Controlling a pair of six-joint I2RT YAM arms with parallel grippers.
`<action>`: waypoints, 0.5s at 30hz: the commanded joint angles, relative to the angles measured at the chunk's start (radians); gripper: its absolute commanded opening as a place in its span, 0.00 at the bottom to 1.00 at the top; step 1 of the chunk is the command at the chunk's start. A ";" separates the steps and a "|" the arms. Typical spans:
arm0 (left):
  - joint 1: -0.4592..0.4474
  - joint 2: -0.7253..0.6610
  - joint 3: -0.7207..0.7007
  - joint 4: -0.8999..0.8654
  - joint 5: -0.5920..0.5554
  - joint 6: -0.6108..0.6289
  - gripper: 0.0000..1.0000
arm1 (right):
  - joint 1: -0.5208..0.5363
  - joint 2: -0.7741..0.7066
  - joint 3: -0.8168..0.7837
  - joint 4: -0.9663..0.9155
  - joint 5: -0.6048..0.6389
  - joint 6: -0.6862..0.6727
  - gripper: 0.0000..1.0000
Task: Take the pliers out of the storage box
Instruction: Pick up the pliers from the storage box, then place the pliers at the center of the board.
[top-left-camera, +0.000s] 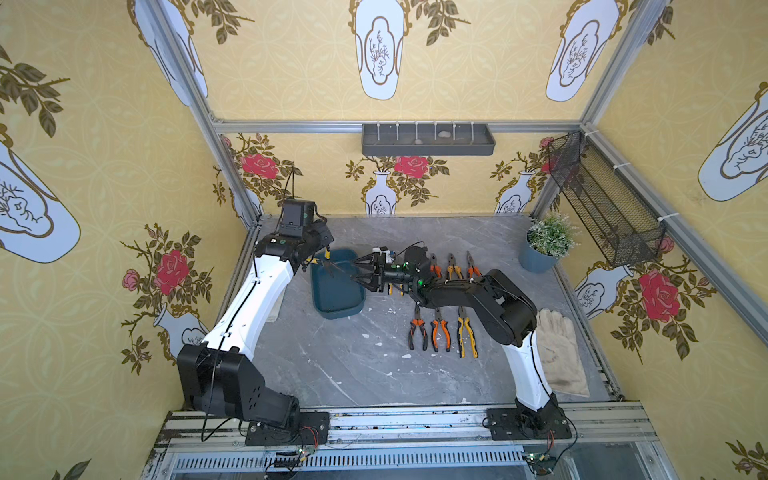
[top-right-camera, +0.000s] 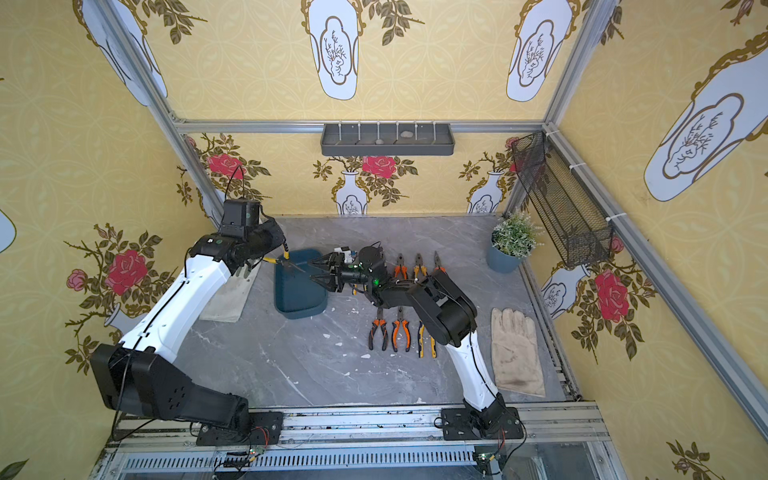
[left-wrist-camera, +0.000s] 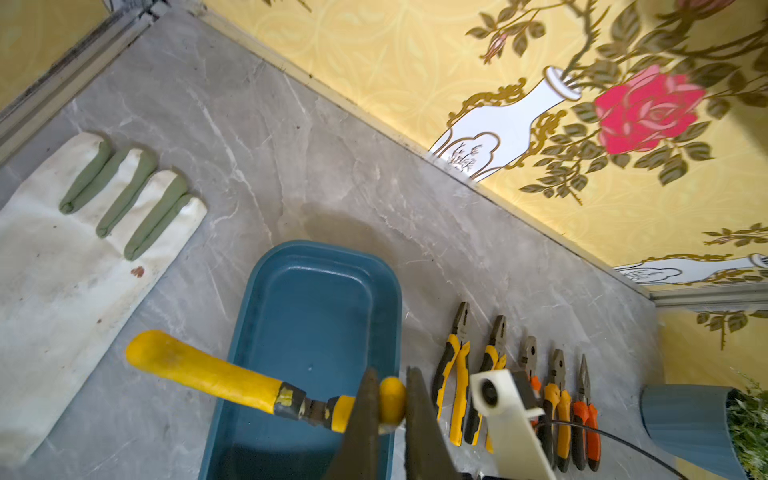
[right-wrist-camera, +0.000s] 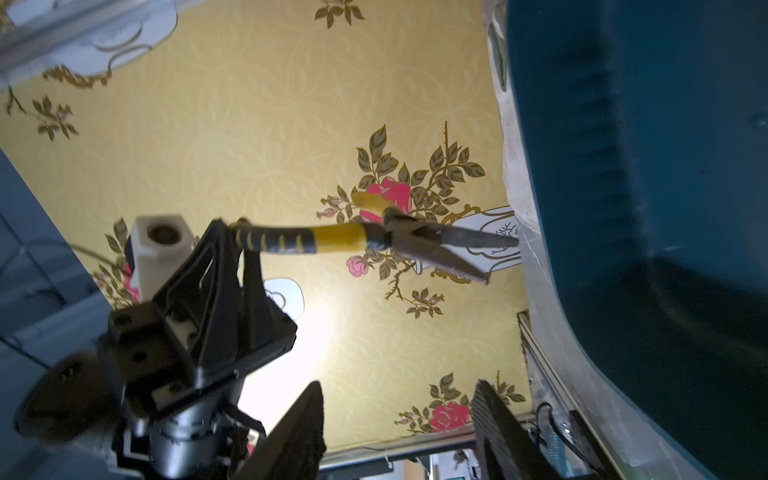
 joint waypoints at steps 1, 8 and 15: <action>-0.026 -0.065 -0.081 0.229 -0.017 0.113 0.00 | 0.017 0.019 0.028 0.117 0.065 0.234 0.57; -0.111 -0.185 -0.234 0.400 -0.111 0.308 0.00 | 0.036 -0.018 0.029 0.028 0.168 0.322 0.58; -0.171 -0.241 -0.307 0.500 -0.174 0.420 0.00 | 0.057 0.024 0.051 0.070 0.294 0.437 0.58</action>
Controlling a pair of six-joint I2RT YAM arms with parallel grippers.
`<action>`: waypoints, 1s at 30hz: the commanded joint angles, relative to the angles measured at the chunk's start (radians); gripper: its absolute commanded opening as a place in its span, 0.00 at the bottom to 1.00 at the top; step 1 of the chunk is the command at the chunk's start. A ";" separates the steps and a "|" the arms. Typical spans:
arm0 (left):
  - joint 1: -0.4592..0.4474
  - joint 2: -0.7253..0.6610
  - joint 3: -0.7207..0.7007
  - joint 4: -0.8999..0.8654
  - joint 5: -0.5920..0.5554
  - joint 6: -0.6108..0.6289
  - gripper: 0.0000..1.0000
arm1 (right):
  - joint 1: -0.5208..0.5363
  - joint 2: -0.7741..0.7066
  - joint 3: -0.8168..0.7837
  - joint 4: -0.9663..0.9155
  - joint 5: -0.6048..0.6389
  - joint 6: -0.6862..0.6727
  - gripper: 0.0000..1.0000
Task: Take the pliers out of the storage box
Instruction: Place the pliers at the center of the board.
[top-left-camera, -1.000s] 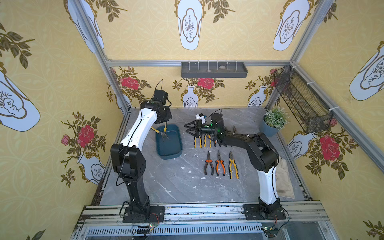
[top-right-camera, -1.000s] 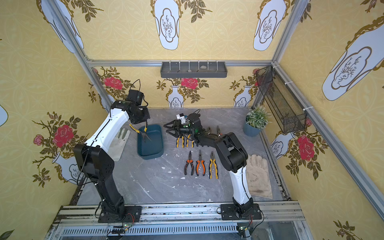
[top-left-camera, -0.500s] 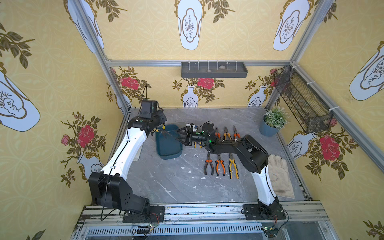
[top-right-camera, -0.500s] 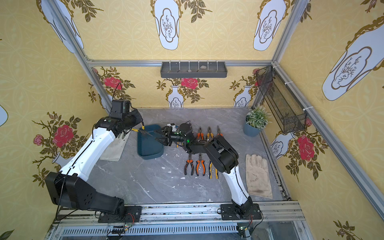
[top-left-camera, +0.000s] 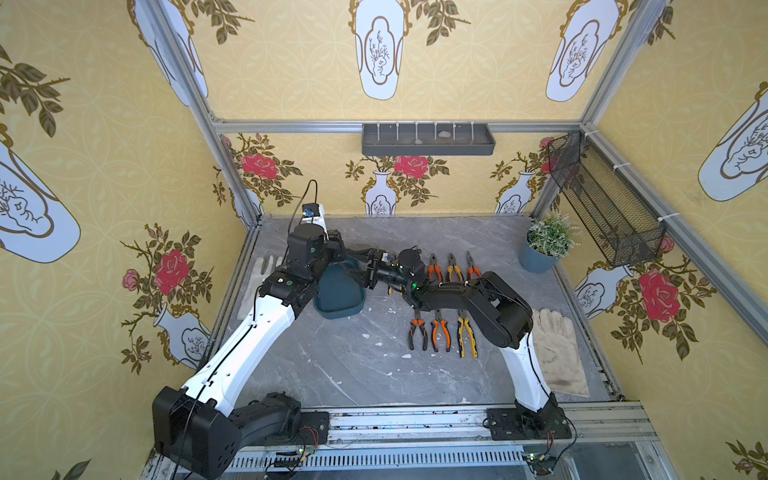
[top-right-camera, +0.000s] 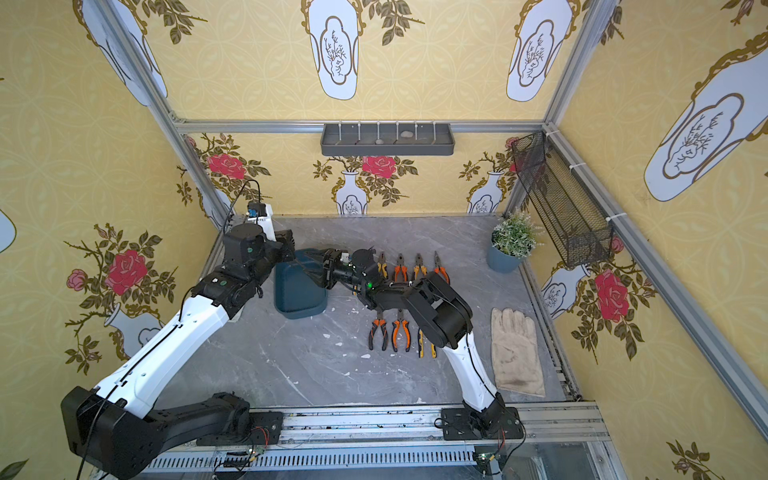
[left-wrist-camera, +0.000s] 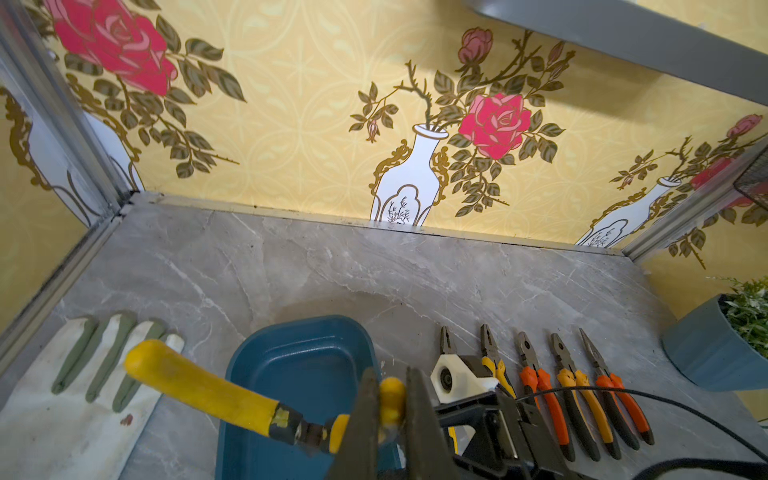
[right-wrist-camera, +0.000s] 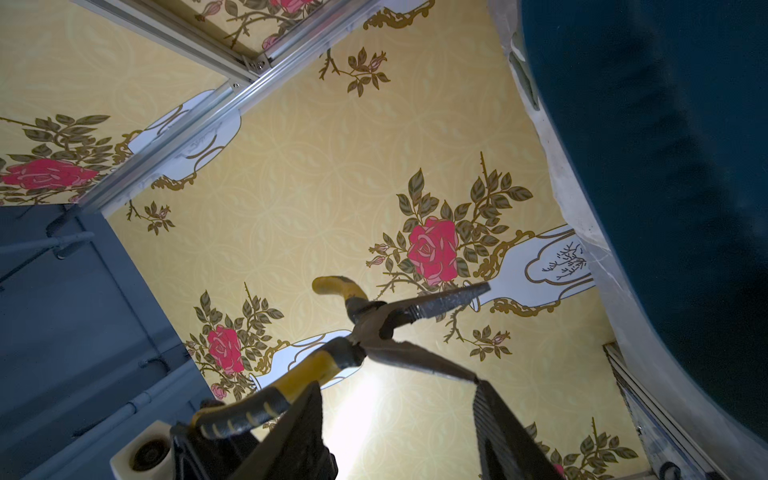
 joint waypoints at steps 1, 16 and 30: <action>-0.038 -0.009 -0.014 0.122 -0.045 0.100 0.00 | 0.019 0.045 0.048 0.077 0.076 0.311 0.58; -0.140 -0.031 -0.083 0.168 -0.105 0.216 0.00 | 0.055 0.143 0.164 0.181 0.192 0.413 0.56; -0.220 -0.070 -0.148 0.143 -0.161 0.253 0.00 | 0.059 0.135 0.145 0.229 0.226 0.432 0.40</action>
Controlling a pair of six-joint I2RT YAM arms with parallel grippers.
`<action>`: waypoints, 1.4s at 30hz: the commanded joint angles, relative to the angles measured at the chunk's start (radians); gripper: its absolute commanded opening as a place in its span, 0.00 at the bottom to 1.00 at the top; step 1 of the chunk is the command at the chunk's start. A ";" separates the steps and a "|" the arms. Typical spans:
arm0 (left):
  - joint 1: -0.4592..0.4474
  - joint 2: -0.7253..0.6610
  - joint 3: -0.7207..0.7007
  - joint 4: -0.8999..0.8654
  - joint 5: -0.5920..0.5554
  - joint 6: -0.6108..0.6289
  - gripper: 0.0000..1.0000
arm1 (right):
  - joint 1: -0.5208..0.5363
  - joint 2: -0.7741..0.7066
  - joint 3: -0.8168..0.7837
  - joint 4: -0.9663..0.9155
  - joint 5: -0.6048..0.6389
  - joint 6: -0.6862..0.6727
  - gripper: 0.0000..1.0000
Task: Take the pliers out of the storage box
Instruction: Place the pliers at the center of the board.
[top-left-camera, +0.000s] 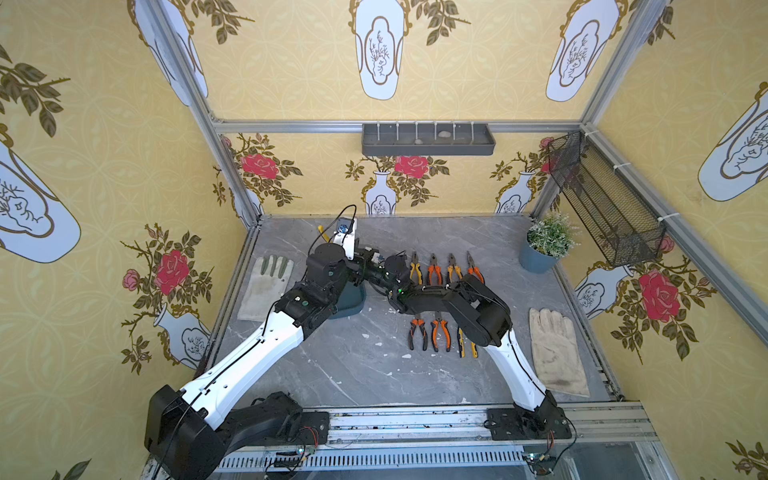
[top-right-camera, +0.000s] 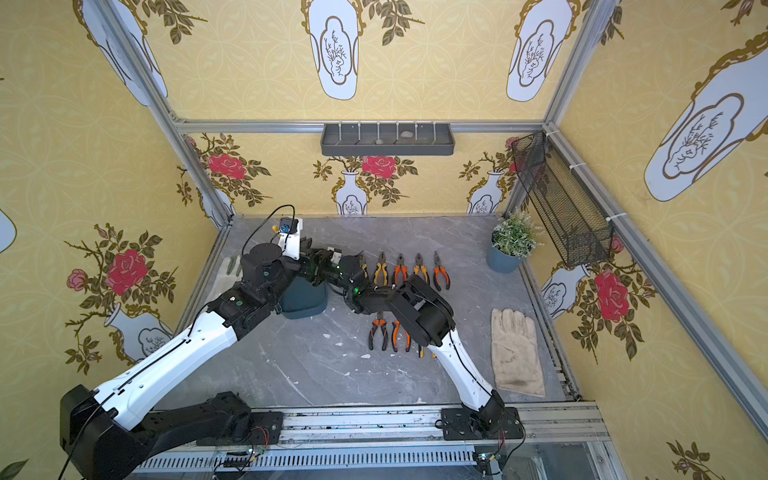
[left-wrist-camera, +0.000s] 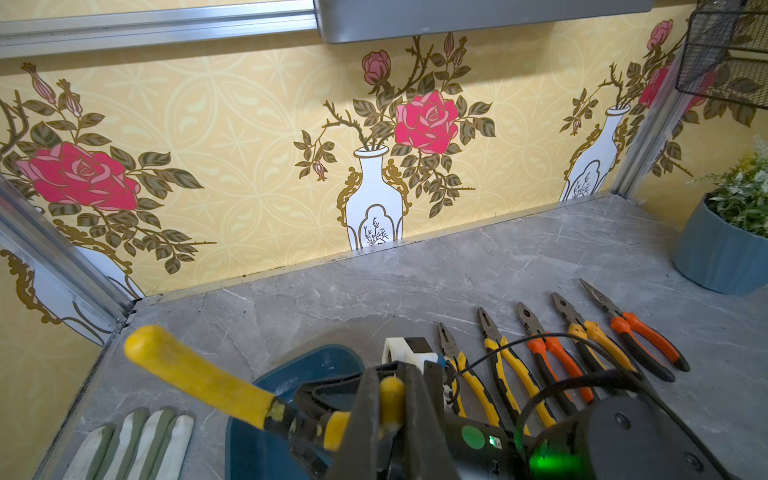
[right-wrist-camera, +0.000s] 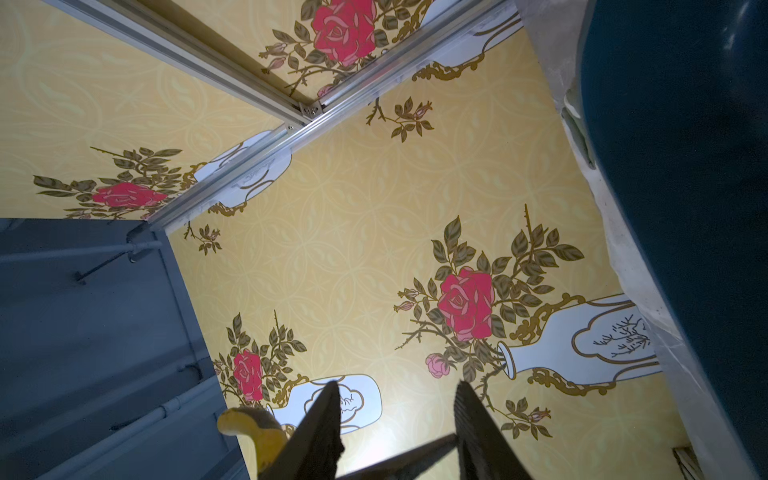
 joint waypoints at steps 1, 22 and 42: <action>-0.013 -0.022 -0.030 -0.016 -0.035 -0.016 0.00 | 0.001 -0.006 0.000 0.151 0.003 0.430 0.39; -0.178 -0.262 -0.237 -0.247 -0.145 -0.257 0.00 | -0.023 0.004 -0.004 0.175 -0.012 0.423 0.44; -0.179 -0.270 -0.258 -0.300 -0.158 -0.295 0.84 | -0.081 -0.120 -0.060 0.010 -0.250 0.181 0.00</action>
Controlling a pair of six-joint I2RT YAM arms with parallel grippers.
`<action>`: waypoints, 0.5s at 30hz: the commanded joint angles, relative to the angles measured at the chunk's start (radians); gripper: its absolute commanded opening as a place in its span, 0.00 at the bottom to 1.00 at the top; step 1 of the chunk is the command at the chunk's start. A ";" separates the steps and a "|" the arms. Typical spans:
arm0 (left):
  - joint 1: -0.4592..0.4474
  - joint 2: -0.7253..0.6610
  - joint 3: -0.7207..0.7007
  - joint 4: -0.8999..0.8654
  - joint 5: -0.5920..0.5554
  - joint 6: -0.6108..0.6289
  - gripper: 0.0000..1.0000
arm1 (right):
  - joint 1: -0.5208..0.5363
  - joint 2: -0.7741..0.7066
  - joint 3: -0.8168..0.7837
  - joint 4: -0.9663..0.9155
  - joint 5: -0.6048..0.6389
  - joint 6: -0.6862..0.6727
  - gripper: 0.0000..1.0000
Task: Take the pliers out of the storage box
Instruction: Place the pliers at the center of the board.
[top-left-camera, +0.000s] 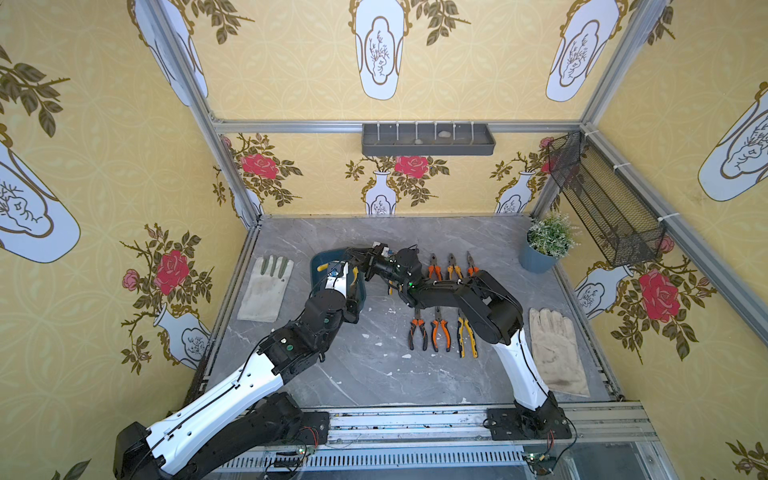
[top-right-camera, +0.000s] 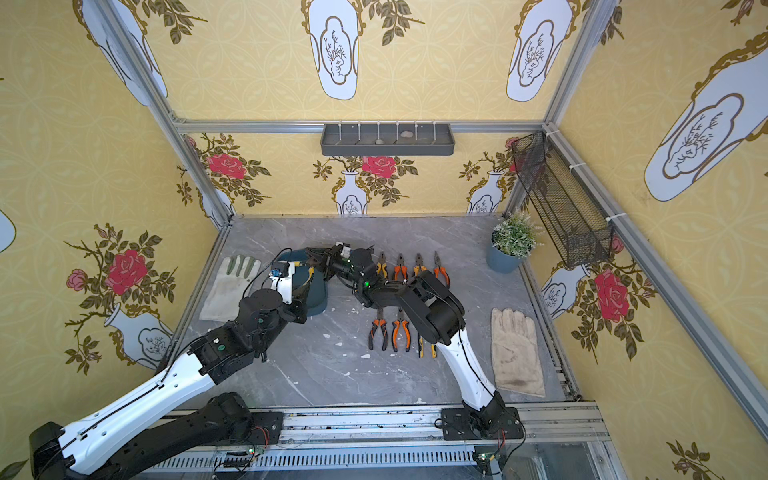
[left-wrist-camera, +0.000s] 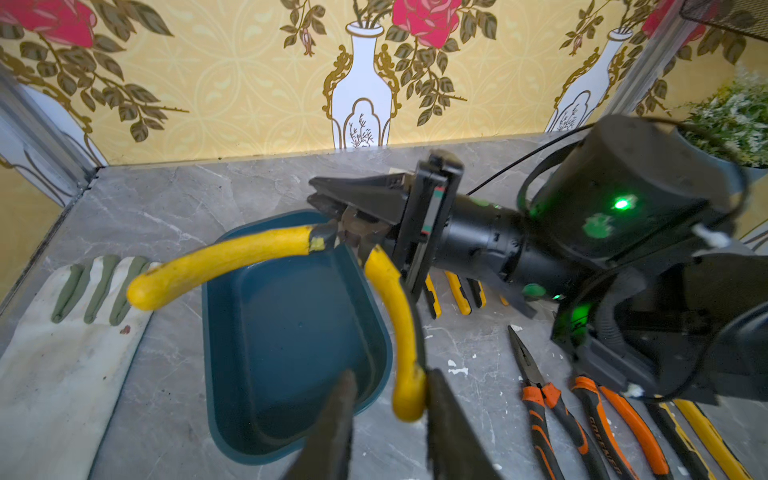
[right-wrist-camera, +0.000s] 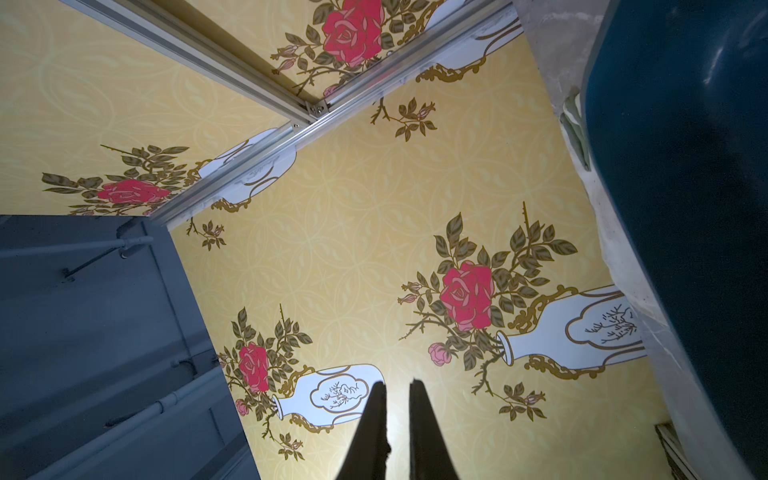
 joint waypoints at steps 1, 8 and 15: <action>0.002 -0.003 -0.003 -0.056 -0.012 -0.028 0.92 | -0.012 -0.035 0.005 0.022 -0.117 0.159 0.00; 0.002 -0.047 0.076 -0.177 0.168 -0.095 0.99 | -0.080 -0.066 -0.033 -0.041 -0.186 0.033 0.00; 0.008 -0.094 0.202 -0.340 0.327 -0.188 0.99 | -0.142 -0.123 -0.072 -0.135 -0.259 -0.092 0.00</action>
